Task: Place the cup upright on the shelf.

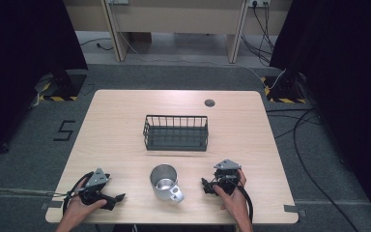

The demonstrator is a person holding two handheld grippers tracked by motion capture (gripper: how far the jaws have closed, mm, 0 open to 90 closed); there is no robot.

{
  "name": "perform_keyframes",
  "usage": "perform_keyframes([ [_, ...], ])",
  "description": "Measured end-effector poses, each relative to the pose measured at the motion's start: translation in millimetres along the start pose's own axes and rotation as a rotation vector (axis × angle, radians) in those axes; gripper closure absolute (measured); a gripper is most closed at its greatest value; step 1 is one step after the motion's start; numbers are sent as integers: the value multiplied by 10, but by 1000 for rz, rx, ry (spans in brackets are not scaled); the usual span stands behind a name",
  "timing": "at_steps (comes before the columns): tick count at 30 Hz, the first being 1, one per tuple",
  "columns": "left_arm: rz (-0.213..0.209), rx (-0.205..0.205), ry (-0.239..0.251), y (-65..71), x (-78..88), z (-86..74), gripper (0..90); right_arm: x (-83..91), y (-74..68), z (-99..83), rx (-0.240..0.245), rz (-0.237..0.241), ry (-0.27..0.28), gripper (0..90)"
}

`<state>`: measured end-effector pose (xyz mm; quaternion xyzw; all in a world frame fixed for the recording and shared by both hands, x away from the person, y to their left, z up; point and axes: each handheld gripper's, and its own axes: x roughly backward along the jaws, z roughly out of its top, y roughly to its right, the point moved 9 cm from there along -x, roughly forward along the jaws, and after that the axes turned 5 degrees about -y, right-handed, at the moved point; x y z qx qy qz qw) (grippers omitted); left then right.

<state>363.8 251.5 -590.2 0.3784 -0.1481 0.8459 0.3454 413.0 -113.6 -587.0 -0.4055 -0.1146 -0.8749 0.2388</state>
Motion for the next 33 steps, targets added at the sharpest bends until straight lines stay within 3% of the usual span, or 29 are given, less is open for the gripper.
perform_keyframes([
  [2,0,0,0,0,0,0,0,9,-5,-3,-6,-1,3,40],
  [3,0,0,0,0,0,0,0,44,14,-7,-16,-8,28,154],
  [4,0,0,0,0,0,0,0,61,26,-8,-18,-10,38,199],
  [6,0,0,0,0,0,0,0,84,36,-19,-16,-10,45,196],
  [7,0,0,0,0,0,0,0,145,0,-42,-8,19,67,158],
  [9,0,0,0,0,0,0,0,176,-20,-44,-4,32,79,179],
  [12,0,0,0,0,0,0,0,325,-99,-22,25,59,137,159],
  [17,0,0,0,0,0,0,0,543,-339,-29,87,98,193,160],
  [28,0,0,0,0,0,0,0,784,-745,28,141,194,267,158],
  [29,0,0,0,0,0,0,0,808,-835,40,160,226,275,157],
  [30,0,0,0,0,0,0,0,808,-835,40,160,226,275,157],
  [31,0,0,0,0,0,0,0,825,-931,48,172,264,285,157],
  [33,0,0,0,0,0,0,0,828,-1000,62,174,285,295,155],
])
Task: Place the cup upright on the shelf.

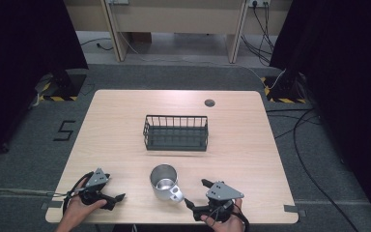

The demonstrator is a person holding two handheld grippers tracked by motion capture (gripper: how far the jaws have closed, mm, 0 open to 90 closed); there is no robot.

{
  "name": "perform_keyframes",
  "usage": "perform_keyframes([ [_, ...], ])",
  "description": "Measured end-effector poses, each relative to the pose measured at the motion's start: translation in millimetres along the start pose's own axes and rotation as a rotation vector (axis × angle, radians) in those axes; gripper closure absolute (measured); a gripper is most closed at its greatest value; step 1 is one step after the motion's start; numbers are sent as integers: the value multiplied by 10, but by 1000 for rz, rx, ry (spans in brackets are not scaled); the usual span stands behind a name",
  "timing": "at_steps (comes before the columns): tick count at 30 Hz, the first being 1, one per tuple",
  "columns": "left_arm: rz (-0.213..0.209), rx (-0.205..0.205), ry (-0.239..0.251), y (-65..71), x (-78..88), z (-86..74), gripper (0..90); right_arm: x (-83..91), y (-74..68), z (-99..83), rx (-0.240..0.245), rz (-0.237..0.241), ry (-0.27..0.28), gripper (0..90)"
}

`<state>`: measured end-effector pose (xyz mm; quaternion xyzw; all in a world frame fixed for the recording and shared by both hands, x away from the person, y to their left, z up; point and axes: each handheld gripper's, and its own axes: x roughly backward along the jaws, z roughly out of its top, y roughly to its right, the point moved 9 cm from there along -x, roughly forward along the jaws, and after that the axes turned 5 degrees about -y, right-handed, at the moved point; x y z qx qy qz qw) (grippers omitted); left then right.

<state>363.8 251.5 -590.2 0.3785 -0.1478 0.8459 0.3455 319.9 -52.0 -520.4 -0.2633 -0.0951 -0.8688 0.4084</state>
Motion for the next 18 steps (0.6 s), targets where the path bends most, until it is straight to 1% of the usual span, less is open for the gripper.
perform_keyframes([
  [1,0,0,0,0,0,0,0,0,0,0,0,0,0,155],
  [2,0,0,0,0,0,0,0,-37,-59,15,6,12,4,155],
  [3,0,0,0,0,0,0,0,-37,-59,15,6,12,4,155],
  [4,0,0,0,0,0,0,0,-77,-93,22,26,10,-2,155],
  [5,0,0,0,0,0,0,0,-77,-93,22,26,10,-2,155],
  [6,0,0,0,0,0,0,0,-97,-107,24,37,6,-8,155],
  [7,0,0,0,0,0,0,0,-144,-140,29,53,23,-7,156],
  [8,0,0,0,0,0,0,0,-158,-143,31,56,19,-5,156],
  [10,0,0,0,0,0,0,0,-191,-139,37,69,-1,-10,160],
  [11,0,0,0,0,0,0,0,-191,-139,37,69,-1,-10,160],
  [12,0,0,0,0,0,0,0,-204,-125,46,76,-17,-11,174],
  [13,0,0,0,0,0,0,0,-204,-125,46,76,-17,-11,174],
  [14,0,0,0,0,0,0,0,-215,-97,52,75,-31,-13,165],
  [15,0,0,0,0,0,0,0,-215,-97,52,75,-31,-13,165],
  [16,0,0,0,0,0,0,0,-214,-73,58,77,-42,-16,172],
  [18,0,0,0,0,0,0,0,-209,-19,67,90,-73,-16,175],
])
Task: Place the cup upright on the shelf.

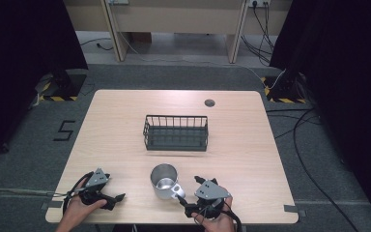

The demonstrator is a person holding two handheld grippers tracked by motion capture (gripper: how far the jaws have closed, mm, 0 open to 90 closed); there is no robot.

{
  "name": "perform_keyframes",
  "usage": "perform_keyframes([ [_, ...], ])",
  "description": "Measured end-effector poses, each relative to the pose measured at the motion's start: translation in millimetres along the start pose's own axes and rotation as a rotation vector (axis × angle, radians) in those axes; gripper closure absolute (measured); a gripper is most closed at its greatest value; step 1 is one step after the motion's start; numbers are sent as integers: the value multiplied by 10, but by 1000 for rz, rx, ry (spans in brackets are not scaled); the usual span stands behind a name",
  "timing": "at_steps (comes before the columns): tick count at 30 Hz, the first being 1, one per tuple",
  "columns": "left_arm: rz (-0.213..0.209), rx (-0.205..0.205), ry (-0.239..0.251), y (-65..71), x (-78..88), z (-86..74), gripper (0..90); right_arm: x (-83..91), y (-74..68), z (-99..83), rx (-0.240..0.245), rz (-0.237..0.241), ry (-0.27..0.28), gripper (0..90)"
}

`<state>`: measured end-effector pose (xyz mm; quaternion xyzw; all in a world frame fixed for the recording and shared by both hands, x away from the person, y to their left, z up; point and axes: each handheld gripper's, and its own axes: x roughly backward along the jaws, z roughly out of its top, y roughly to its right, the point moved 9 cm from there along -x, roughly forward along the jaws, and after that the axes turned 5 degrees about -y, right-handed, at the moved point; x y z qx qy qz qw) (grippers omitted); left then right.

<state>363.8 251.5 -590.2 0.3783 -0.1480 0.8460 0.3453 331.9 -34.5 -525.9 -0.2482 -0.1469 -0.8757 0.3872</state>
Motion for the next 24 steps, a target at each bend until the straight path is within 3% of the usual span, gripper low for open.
perform_keyframes([
  [10,0,0,0,0,0,0,0,-87,287,32,7,-43,4,186],
  [15,-1,0,1,0,0,0,0,-95,388,22,-6,-44,5,186],
  [18,-1,1,1,-1,0,1,0,-116,534,6,-33,-57,9,187],
  [24,0,1,1,-1,0,0,0,-92,537,8,-49,-35,30,182],
])
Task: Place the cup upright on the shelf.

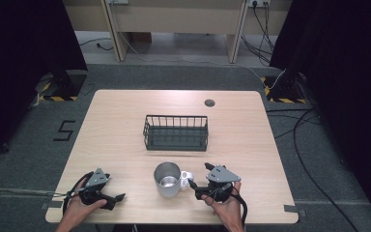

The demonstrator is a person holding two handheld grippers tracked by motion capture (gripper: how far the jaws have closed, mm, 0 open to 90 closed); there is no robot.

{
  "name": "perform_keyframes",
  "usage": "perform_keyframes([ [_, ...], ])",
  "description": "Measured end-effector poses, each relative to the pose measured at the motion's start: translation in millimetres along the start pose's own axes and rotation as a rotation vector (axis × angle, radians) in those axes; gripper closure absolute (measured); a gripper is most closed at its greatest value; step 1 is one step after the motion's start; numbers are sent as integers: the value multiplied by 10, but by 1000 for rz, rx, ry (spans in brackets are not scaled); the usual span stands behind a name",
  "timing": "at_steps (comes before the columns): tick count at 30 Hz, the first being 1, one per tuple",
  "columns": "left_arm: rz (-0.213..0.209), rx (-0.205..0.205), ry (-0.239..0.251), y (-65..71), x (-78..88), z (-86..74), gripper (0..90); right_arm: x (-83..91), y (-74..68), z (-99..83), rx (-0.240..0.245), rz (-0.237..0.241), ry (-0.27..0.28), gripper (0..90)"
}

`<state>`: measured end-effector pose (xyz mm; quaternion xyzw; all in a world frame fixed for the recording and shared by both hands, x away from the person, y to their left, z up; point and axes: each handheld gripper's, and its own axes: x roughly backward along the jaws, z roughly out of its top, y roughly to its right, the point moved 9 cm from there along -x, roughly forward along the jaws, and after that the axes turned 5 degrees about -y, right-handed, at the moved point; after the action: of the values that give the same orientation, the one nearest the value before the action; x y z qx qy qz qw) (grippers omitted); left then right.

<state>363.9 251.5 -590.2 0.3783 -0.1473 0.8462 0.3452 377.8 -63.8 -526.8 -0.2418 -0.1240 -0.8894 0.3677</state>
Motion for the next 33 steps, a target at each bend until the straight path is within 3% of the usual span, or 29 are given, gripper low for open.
perform_keyframes([
  [3,1,0,0,0,0,0,0,71,-133,105,-18,81,63,153],
  [4,1,0,0,0,0,0,0,71,-133,105,-18,81,63,153],
  [8,0,0,0,0,0,0,0,68,-373,263,16,164,113,151],
  [26,0,0,0,0,0,0,0,-143,-611,456,71,221,119,150],
  [33,0,0,0,0,0,0,0,-291,-653,498,85,227,98,75],
])
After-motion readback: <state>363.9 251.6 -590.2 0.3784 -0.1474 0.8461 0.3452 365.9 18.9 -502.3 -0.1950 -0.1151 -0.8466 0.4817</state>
